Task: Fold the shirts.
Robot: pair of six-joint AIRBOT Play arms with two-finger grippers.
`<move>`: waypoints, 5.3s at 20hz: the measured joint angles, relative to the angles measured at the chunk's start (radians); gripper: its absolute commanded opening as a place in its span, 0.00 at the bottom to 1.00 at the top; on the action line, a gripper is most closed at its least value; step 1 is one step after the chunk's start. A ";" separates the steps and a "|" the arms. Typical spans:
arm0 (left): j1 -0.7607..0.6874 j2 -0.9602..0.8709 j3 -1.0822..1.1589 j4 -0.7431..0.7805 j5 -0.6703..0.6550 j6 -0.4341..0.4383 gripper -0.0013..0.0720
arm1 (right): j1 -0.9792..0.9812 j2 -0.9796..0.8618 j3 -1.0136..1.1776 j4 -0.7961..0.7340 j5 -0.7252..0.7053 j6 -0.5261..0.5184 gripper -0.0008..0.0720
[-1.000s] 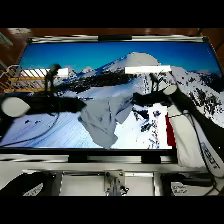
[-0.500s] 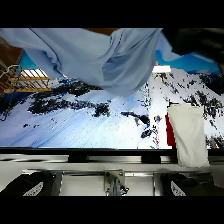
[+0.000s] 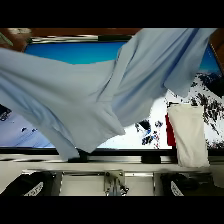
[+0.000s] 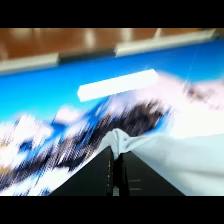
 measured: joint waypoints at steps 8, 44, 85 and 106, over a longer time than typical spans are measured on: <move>0.006 -0.001 -0.498 0.183 -0.137 -0.103 0.07 | 0.000 -0.257 -0.059 -0.142 0.181 0.103 0.10; 0.383 -0.427 -1.012 -0.098 0.396 0.451 0.82 | -0.161 -0.772 -0.221 -0.237 0.340 0.286 0.71; 0.381 -0.389 -0.904 -0.176 0.373 0.535 0.07 | -0.040 -0.883 -0.452 -0.227 0.348 0.330 0.10; 0.381 0.220 0.029 -0.194 0.613 0.165 0.07 | -0.068 -0.038 0.359 -0.282 0.075 0.201 0.10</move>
